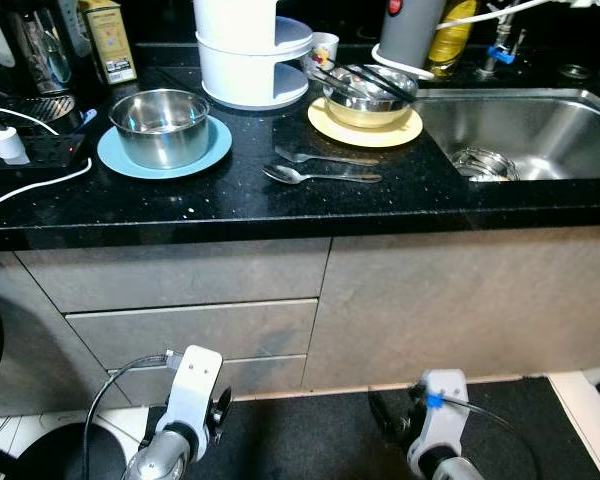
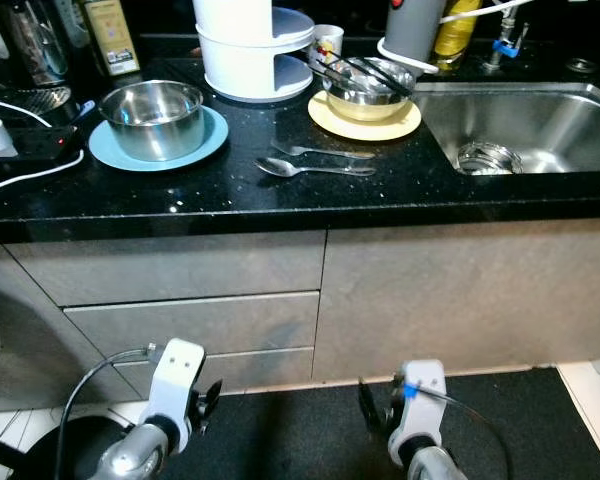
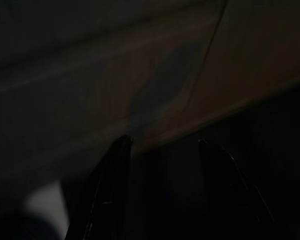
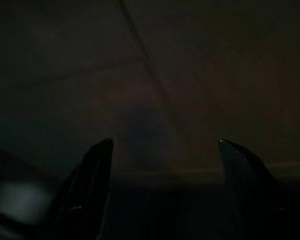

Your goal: Kitchen organization

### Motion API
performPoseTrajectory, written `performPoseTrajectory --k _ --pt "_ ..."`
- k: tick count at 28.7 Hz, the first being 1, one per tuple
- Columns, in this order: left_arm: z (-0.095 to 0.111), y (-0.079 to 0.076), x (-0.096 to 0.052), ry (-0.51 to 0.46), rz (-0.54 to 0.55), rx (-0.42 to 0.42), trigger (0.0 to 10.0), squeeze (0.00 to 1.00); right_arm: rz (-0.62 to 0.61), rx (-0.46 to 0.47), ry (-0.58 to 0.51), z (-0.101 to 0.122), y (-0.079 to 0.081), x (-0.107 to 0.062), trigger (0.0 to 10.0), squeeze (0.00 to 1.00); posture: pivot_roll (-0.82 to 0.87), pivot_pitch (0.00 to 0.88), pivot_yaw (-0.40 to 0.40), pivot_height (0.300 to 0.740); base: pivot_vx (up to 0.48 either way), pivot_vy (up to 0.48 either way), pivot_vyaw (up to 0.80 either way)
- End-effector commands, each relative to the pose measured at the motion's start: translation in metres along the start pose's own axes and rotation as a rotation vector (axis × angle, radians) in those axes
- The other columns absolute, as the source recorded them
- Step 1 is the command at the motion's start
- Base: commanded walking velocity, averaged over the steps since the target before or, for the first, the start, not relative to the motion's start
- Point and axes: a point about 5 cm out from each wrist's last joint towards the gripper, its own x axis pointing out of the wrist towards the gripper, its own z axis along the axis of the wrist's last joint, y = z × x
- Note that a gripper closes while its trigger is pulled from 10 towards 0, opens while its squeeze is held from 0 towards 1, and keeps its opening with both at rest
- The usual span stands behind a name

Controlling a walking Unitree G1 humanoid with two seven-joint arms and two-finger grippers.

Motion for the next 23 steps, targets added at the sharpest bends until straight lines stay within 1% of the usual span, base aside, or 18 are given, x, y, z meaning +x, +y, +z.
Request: performPoseTrajectory --k 1,2,3,4,5,6,7,8,9,11,12,15,16,17,18,19,22,23 --pt "0.016 0.01 -0.003 -0.078 0.002 -0.006 10.0 0.0 0.14 0.091 -0.149 0.04 0.018 0.01 10.0 0.0 -0.08 0.129 -0.035 0.74 0.0 0.0 0.0" --pt "0.016 0.01 -0.003 -0.078 0.002 -0.006 10.0 0.0 0.14 0.091 -0.149 0.04 0.018 0.01 10.0 0.0 -0.08 0.129 -0.035 0.74 0.0 0.0 0.0" --pt "0.024 0.014 -0.003 -0.109 0.013 -0.01 10.0 0.0 0.17 0.11 -0.203 0.055 0.023 0.015 10.0 0.0 -0.08 0.129 -0.031 0.74 0.0 0.0 0.0" --pt "0.024 0.014 -0.003 -0.109 0.013 -0.01 10.0 0.0 0.17 0.11 -0.203 0.055 0.023 0.015 10.0 0.0 -0.08 0.129 -0.031 0.74 0.0 0.0 0.0" --pt "0.033 0.02 -0.001 -0.139 0.04 -0.02 10.0 0.0 0.17 0.088 -0.254 0.072 0.025 0.022 10.0 0.0 -0.08 0.131 -0.029 0.74 0.0 0.0 0.0" --pt "0.044 0.025 0.002 -0.159 0.056 -0.006 10.0 0.0 0.084 -0.072 -0.261 0.09 0.021 0.036 10.0 0.0 -0.08 0.131 -0.03 0.74 0.0 0.0 0.0" --pt "0.049 0.028 0.004 -0.155 0.062 0.015 10.0 0.0 -0.004 -0.2 -0.262 0.103 0.016 0.047 10.0 0.0 -0.08 0.131 -0.03 0.74 0.0 0.0 0.0" --pt "0.048 0.029 0.006 -0.138 0.051 0.048 10.0 0.0 -0.017 -0.296 -0.269 0.115 0.017 0.056 10.0 0.0 -0.08 0.131 -0.032 0.74 0.0 0.0 0.0" --pt "0.044 0.028 0.008 -0.113 0.04 0.079 10.0 0.0 -0.01 -0.351 -0.276 0.123 0.019 0.062 10.0 0.0 -0.08 0.132 -0.029 0.74 0.0 0.0 0.0" --pt "0.031 0.026 0.008 -0.066 0.018 0.104 10.0 0.0 0.041 -0.369 -0.283 0.134 0.028 0.068 10.0 0.0 -0.08 0.13 -0.029 0.74 0.0 0.0 0.0" --pt "0.031 0.026 0.008 -0.066 0.018 0.104 10.0 0.0 0.041 -0.369 -0.283 0.134 0.028 0.068 10.0 0.0 -0.08 0.13 -0.029 0.74 0.0 0.0 0.0" --pt "0.025 0.021 0.005 -0.048 0.002 0.092 10.0 0.0 0.085 -0.393 -0.274 0.146 0.034 0.072 10.0 0.0 -0.08 0.13 -0.029 0.74 0.0 0.0 0.0" --pt "0.025 0.021 0.005 -0.048 0.002 0.092 10.0 0.0 0.085 -0.393 -0.274 0.146 0.034 0.072 10.0 0.0 -0.08 0.13 -0.029 0.74 0.0 0.0 0.0" --pt "0.02 0.018 0.005 -0.028 0.003 0.06 10.0 0.0 0.088 -0.417 -0.27 0.152 0.034 0.075 10.0 0.0 -0.08 0.131 -0.03 0.74 0.0 0.0 0.0" --pt "0.02 0.018 0.005 -0.028 0.003 0.06 10.0 0.0 0.088 -0.417 -0.27 0.152 0.034 0.075 10.0 0.0 -0.08 0.131 -0.03 0.74 0.0 0.0 0.0" --pt "0.016 0.016 0.004 -0.009 0.002 0.052 10.0 0.0 0.087 -0.437 -0.265 0.154 0.033 0.077 10.0 0.0 -0.08 0.131 -0.032 0.74 0.0 0.0 0.0" --pt "0.005 0.014 0.002 0.025 -0.006 0.064 10.0 0.0 0.068 -0.483 -0.264 0.158 0.031 0.083 10.0 0.0 -0.07 0.133 -0.033 0.74 0.0 0.0 0.0" --pt "0.005 0.014 0.002 0.025 -0.006 0.064 10.0 0.0 0.068 -0.483 -0.264 0.158 0.031 0.083 10.0 0.0 -0.07 0.133 -0.033 0.74 0.0 0.0 0.0"
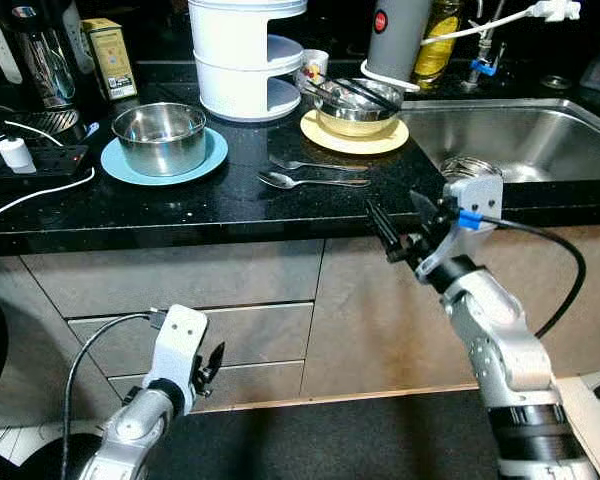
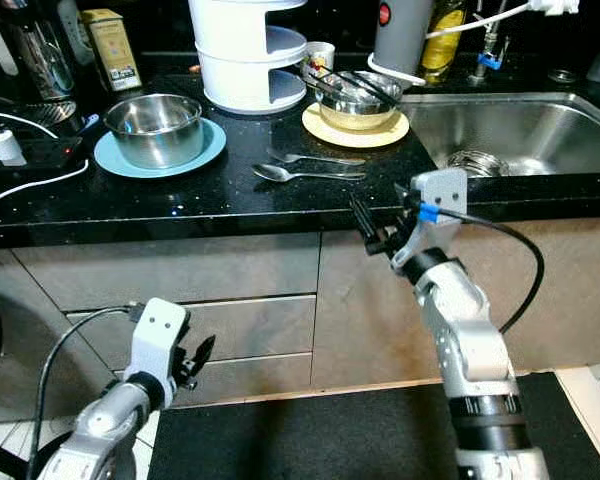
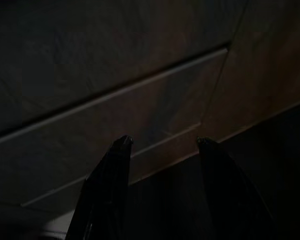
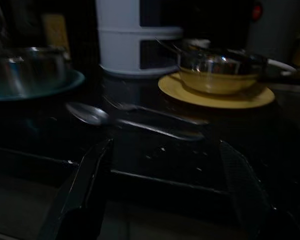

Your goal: Kitchen organization

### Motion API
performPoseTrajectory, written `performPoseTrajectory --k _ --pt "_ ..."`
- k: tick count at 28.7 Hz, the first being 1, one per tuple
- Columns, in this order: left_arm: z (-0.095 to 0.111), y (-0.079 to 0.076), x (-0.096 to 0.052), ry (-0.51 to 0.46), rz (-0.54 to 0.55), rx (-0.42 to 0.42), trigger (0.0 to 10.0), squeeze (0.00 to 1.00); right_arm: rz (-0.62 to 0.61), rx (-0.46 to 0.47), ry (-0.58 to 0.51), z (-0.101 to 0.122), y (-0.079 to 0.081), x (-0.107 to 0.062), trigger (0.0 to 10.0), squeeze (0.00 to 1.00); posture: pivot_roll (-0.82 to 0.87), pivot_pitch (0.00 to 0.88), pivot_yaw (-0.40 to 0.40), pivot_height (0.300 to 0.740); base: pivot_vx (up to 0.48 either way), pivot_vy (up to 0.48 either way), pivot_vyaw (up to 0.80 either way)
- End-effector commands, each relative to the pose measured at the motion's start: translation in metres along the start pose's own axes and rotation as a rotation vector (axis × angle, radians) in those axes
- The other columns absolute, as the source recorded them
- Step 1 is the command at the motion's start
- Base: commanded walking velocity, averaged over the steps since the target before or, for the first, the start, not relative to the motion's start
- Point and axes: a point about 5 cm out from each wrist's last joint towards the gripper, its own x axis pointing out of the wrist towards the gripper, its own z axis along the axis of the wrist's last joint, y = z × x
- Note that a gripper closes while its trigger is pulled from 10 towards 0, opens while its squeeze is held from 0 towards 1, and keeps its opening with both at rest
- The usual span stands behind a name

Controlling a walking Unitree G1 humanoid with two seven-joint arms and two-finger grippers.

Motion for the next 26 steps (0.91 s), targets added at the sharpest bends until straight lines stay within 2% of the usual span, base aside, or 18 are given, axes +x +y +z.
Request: performPoseTrajectory --k 1,4,11,26 --pt "-0.0134 -0.0029 -0.0037 0.05 -0.007 0.01 10.0 0.0 0.003 -0.024 0.009 -0.0021 0.0003 0.0019 10.0 0.0 -0.07 0.135 -0.035 0.74 0.0 0.0 0.0" --pt "-0.0133 -0.0032 -0.0038 0.048 -0.011 0.011 10.0 0.0 0.005 -0.023 0.008 -0.0019 0.0005 0.0021 10.0 0.0 -0.07 0.134 -0.033 0.74 0.0 0.0 0.0" --pt "-0.0063 -0.0052 -0.0016 0.019 -0.031 0.005 10.0 0.0 0.022 -0.014 0.017 -0.0027 0.0035 0.0016 10.0 0.0 -0.07 0.132 -0.029 0.74 0.247 0.0 0.0" --pt "-0.0094 -0.0092 -0.0035 0.022 -0.054 -0.003 10.0 0.0 0.029 -0.023 0.006 -0.0005 0.0034 0.0018 10.0 0.0 -0.08 0.133 -0.02 0.74 0.298 0.0 0.0"
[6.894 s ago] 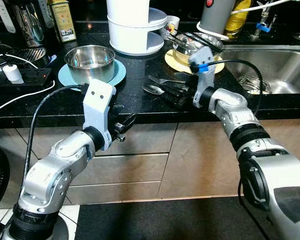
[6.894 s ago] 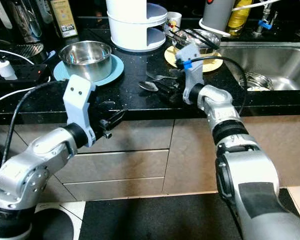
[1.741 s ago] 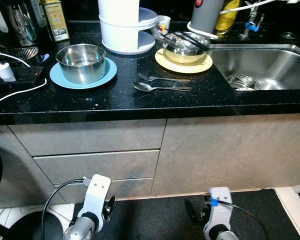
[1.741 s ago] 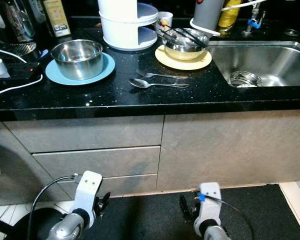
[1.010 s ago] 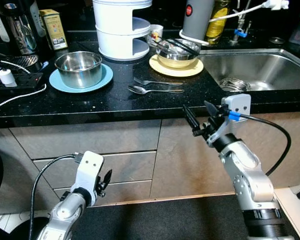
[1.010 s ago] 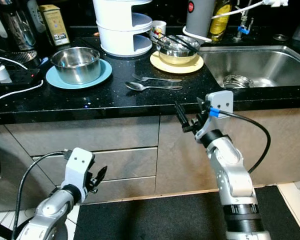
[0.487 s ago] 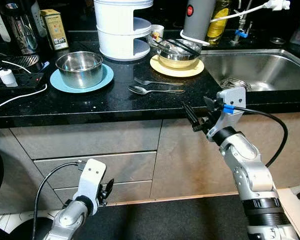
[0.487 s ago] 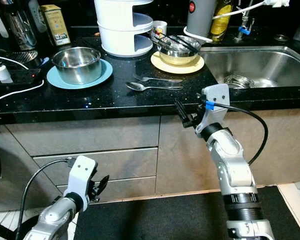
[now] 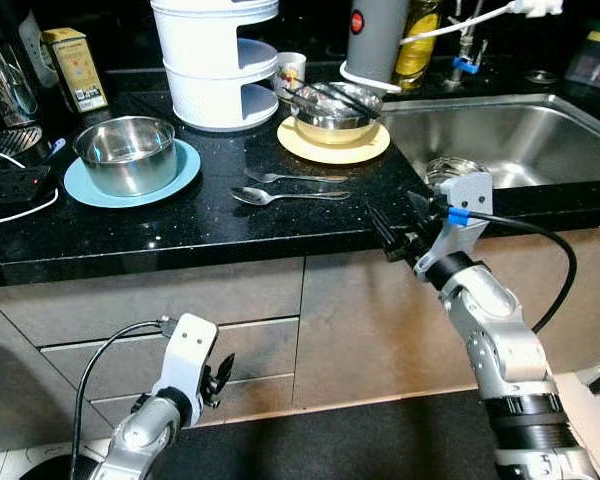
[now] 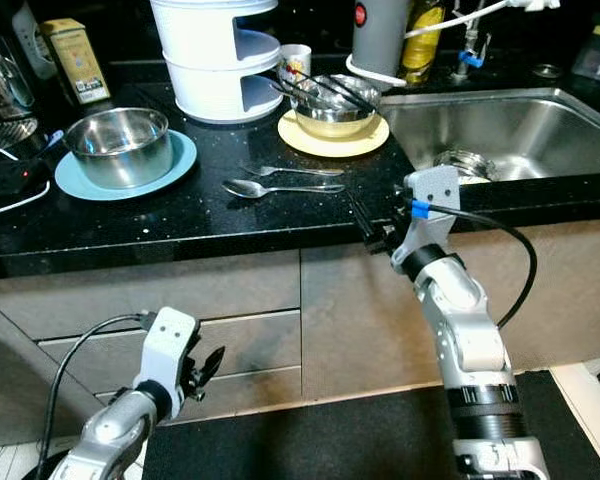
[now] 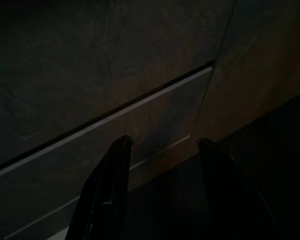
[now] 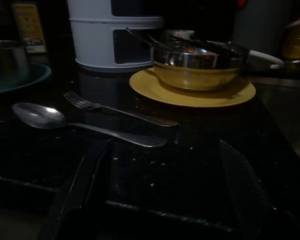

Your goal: Kitchen organization

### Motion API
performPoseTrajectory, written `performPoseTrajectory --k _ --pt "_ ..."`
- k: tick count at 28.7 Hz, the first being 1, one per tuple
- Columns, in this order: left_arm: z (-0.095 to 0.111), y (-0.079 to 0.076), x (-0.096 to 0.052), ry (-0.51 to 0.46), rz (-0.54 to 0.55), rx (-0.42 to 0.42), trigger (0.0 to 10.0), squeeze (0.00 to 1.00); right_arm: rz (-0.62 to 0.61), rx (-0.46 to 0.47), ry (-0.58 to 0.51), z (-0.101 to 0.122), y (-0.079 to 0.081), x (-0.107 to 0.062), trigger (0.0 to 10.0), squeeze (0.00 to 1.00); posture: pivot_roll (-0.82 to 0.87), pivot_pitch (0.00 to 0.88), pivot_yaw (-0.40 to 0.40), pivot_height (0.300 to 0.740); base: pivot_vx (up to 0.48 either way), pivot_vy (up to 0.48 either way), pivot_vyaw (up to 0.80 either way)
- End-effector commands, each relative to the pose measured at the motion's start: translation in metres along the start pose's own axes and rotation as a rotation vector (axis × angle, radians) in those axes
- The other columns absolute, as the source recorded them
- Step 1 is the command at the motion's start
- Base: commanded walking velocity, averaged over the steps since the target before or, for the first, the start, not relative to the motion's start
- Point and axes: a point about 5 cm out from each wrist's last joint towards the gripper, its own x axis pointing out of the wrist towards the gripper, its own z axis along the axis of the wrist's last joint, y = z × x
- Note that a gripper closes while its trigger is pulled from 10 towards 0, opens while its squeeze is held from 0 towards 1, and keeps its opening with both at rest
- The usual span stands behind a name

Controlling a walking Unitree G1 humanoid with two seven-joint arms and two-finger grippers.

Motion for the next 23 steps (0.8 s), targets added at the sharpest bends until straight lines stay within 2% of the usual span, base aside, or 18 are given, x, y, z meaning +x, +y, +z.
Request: performPoseTrajectory --k 1,14,15,16,18,19,20,23 --pt "-0.007 -0.004 -0.003 0.022 -0.014 0.0 10.0 0.0 0.007 -0.013 -0.01 0.003 0.001 0.0 10.0 0.0 -0.08 0.133 -0.02 0.74 0.315 0.0 0.0" --pt "-0.015 -0.013 -0.006 0.052 -0.069 0.014 10.0 0.0 0.009 -0.015 -0.02 0.005 0.001 0.0 10.0 0.0 -0.08 0.124 -0.012 0.74 0.296 0.0 0.0" --pt "-0.026 -0.021 -0.011 0.113 -0.146 0.045 10.0 0.0 0.01 -0.015 -0.021 0.005 0.002 -0.001 10.0 0.0 -0.08 0.121 -0.012 0.74 0.244 0.0 0.0" --pt "-0.026 -0.021 -0.011 0.113 -0.146 0.045 10.0 0.0 0.01 -0.015 -0.021 0.005 0.002 -0.001 10.0 0.0 -0.08 0.121 -0.012 0.74 0.244 0.0 0.0" --pt "-0.047 -0.033 -0.022 0.209 -0.27 0.136 10.0 0.0 0.009 -0.013 -0.023 0.005 0.001 -0.002 10.0 0.0 -0.08 0.12 -0.011 0.74 0.0 0.0 0.0" --pt "-0.047 -0.033 -0.022 0.209 -0.27 0.136 10.0 0.0 0.009 -0.013 -0.023 0.005 0.001 -0.002 10.0 0.0 -0.08 0.12 -0.011 0.74 0.0 0.0 0.0" --pt "-0.058 -0.037 -0.027 0.253 -0.312 0.166 10.0 0.0 0.008 -0.012 -0.023 0.005 0.0 -0.002 10.0 0.0 -0.08 0.118 -0.011 0.74 0.0 0.0 0.0" --pt "-0.07 -0.043 -0.031 0.294 -0.343 0.192 10.0 0.0 0.003 -0.015 -0.023 0.005 -0.002 -0.003 10.0 0.0 -0.08 0.117 -0.01 0.74 0.0 0.0 0.0"
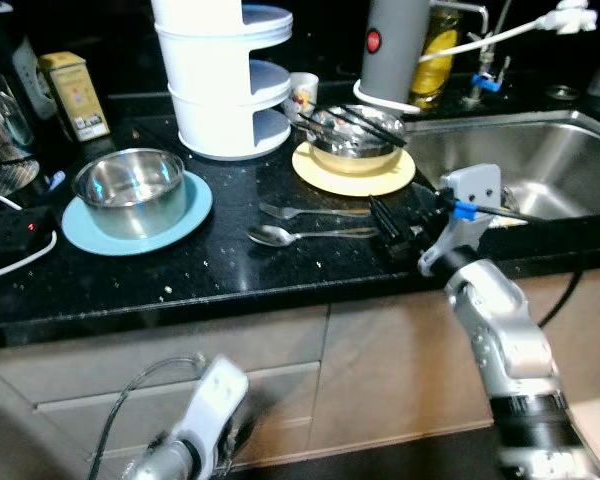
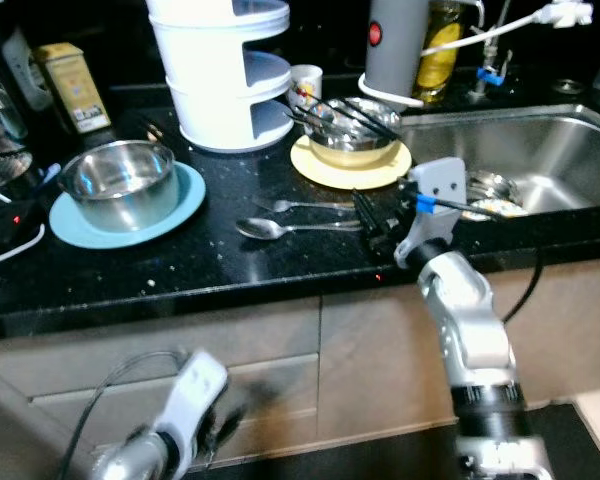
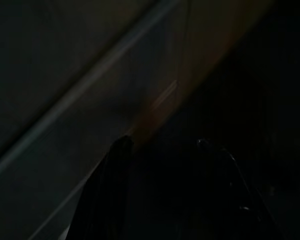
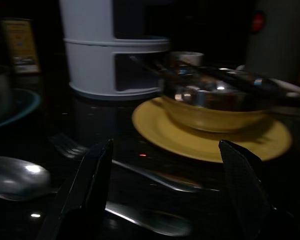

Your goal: Kitchen organization

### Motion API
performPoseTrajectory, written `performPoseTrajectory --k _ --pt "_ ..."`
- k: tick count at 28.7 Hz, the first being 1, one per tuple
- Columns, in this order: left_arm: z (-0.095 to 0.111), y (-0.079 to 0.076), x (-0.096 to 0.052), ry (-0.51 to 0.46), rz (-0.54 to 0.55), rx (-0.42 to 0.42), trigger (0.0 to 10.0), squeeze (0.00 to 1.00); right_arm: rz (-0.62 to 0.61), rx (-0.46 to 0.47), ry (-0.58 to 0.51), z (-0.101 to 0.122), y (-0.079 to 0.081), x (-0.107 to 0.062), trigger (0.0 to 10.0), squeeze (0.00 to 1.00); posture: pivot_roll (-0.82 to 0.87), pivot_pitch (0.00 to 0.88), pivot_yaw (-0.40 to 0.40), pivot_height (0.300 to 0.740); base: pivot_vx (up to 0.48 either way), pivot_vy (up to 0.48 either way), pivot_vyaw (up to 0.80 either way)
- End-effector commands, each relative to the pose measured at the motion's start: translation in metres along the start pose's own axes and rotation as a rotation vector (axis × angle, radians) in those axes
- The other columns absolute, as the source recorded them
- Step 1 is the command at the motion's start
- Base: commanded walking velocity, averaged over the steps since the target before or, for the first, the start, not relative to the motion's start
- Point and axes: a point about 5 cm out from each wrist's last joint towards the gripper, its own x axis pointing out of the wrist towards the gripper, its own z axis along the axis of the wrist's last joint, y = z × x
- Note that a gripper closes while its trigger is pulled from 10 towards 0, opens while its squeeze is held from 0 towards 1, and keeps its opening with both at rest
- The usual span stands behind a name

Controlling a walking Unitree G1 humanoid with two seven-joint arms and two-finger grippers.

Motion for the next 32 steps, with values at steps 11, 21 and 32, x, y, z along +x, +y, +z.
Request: performPoseTrajectory --k 11,21,32 --pt "-0.02 -0.016 0.0 0.066 -0.036 0.012 10.0 0.0 0.005 -0.015 0.004 0.0 -0.004 -0.003 10.0 0.0 -0.08 0.111 -0.007 0.74 0.0 0.0 0.0" --pt "-0.017 0.003 0.002 0.04 0.088 -0.084 10.0 0.0 0.067 -0.029 0.017 0.0 -0.002 0.002 10.0 0.0 -0.08 0.115 -0.008 0.74 0.0 0.0 0.0" --pt "-0.016 0.004 0.001 0.04 0.089 -0.099 10.0 0.0 0.221 -0.11 0.046 0.004 -0.002 0.026 10.0 0.0 -0.07 0.131 -0.022 0.74 0.0 -0.218 0.0"
